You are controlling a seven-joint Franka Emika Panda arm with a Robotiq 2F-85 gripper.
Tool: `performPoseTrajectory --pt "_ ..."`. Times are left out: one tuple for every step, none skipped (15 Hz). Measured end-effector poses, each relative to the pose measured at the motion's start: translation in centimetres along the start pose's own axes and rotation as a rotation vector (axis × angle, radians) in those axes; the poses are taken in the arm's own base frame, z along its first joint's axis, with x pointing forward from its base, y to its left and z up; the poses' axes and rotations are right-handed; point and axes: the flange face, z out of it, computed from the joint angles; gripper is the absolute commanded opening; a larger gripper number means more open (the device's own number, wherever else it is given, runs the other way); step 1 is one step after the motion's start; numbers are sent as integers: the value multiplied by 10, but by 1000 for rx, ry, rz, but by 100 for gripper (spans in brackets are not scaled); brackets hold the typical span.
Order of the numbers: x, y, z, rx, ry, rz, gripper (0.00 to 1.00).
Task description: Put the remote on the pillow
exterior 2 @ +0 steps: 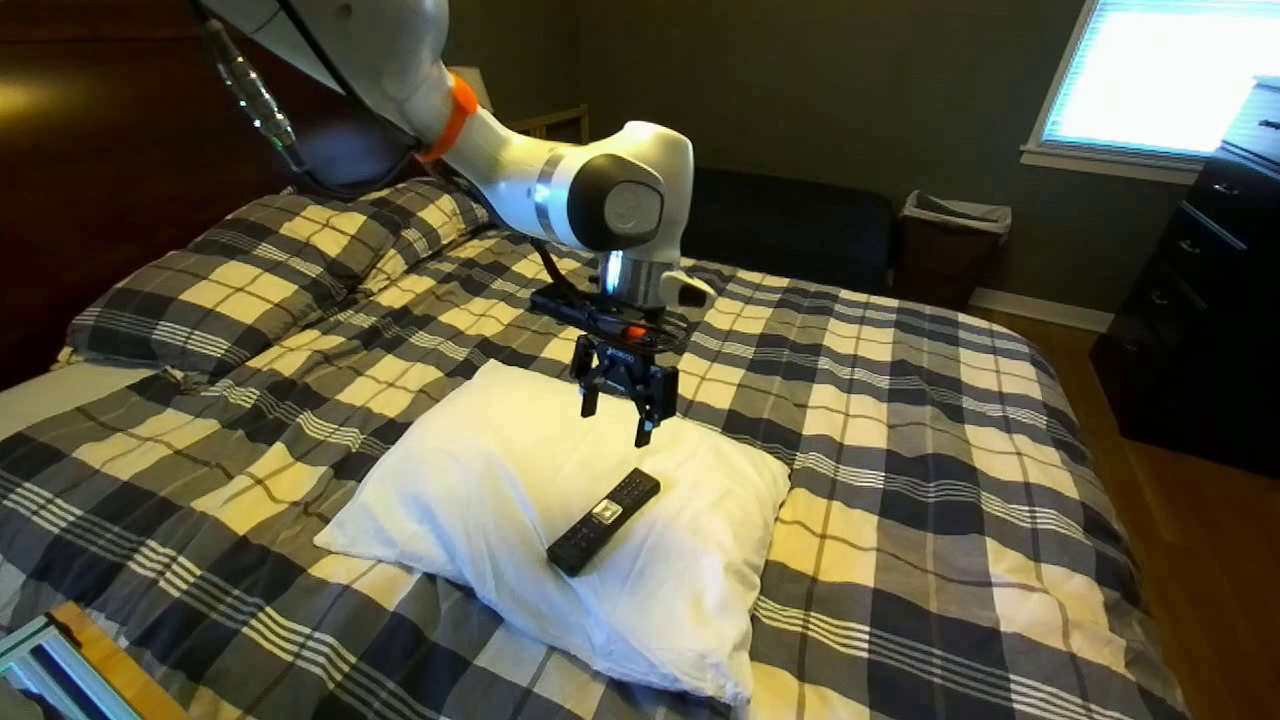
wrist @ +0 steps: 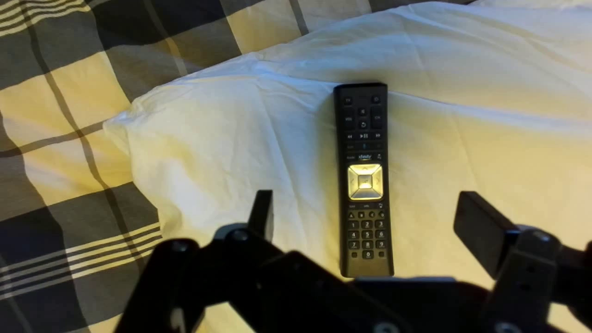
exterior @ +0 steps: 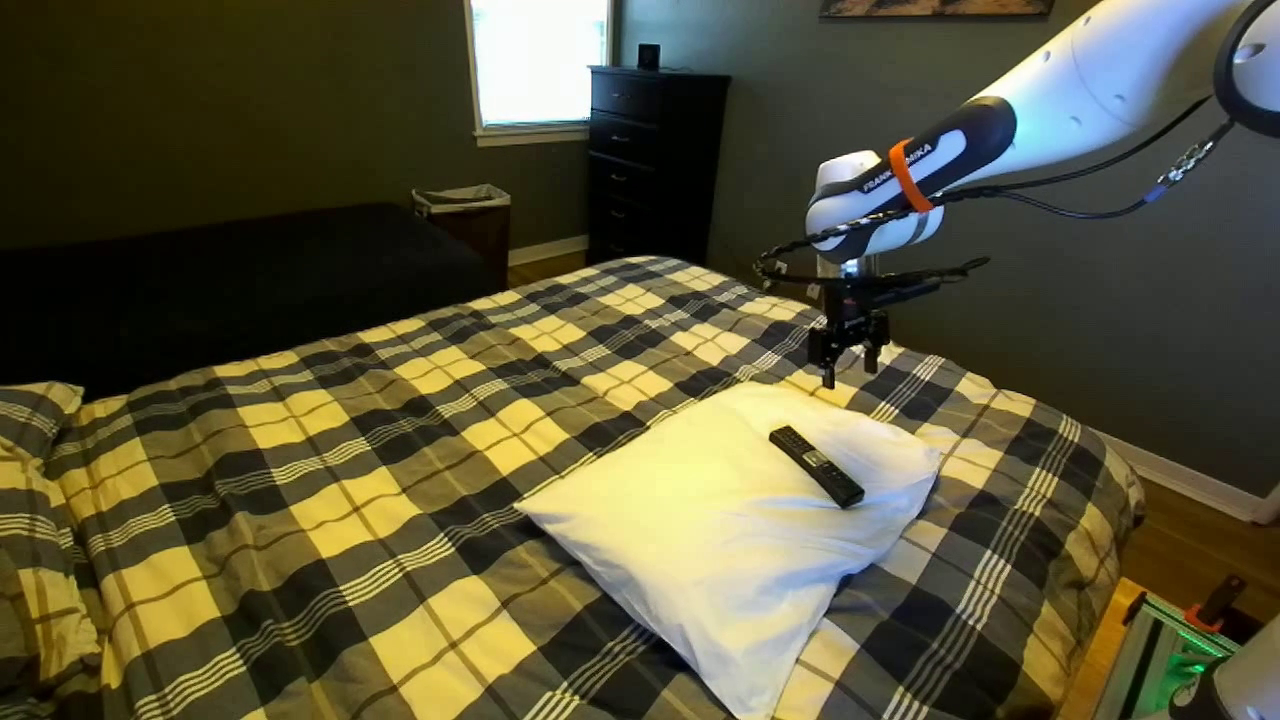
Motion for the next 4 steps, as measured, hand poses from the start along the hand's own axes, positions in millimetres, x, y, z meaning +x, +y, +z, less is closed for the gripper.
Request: performPoseTrajectory --pt "0 2 -4 1 8 3 100" --pt "-1 3 -6 2 13 6 100" --pt "-1 3 -8 2 15 6 100" --pt "-2 3 -8 2 17 7 100"
